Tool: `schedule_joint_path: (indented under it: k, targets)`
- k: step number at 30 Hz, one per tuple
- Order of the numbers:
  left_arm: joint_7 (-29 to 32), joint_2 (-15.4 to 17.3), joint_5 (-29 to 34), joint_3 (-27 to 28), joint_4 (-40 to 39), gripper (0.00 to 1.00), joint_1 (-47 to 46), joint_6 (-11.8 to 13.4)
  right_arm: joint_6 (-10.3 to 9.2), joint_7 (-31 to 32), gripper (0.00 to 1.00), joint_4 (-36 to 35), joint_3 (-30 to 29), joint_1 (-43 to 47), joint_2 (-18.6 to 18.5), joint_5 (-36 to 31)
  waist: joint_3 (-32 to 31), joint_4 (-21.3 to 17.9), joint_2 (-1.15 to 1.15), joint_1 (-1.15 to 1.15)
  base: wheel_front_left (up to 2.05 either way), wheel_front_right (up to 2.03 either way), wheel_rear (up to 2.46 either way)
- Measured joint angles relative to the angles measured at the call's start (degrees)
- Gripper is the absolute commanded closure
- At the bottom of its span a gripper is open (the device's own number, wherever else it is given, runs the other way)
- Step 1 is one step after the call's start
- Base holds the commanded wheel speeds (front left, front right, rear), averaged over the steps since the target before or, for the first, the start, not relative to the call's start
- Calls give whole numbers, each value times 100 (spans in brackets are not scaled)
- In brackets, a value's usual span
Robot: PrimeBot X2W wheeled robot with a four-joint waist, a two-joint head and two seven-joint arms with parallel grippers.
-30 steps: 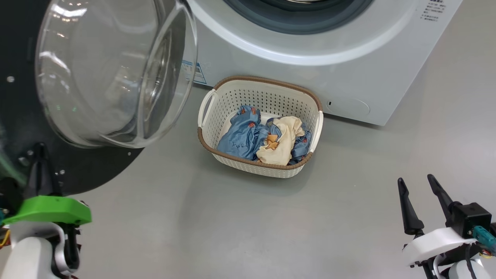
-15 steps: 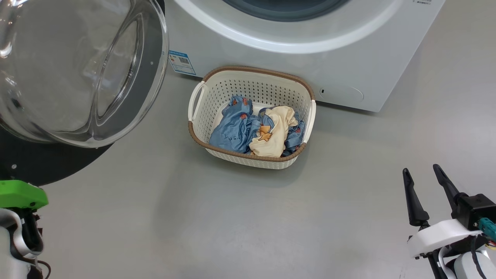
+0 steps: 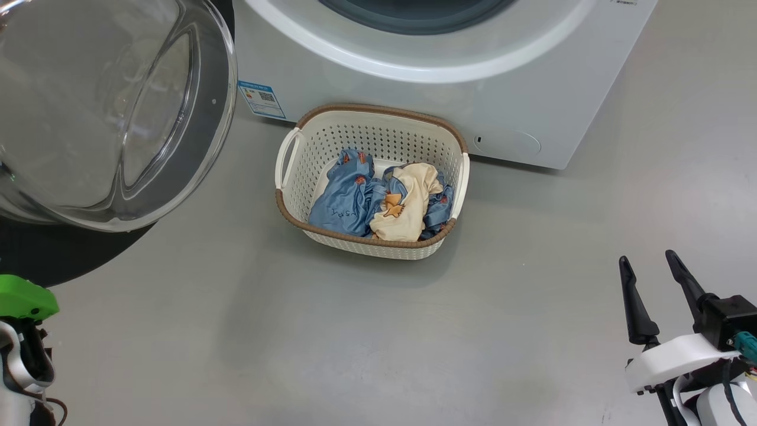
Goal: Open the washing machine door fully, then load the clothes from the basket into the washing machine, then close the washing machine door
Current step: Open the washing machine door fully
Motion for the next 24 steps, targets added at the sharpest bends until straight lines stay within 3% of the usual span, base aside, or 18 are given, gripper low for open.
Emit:
schedule_joint_path:
  k: [16, 24]
  targets:
    - [-35, -3, 160, -49, 127, 100, -105, -110, 0, 0, 0, 69, -16, -51, 132, 49, -233, -80, 0, 0, 0, 0, 0]
    - [-51, 11, 428, -66, -379, 100, -108, -237, 0, 0, 0, 105, -15, -49, 200, 51, -461, -126, 0, 0, 0, 0, 0]
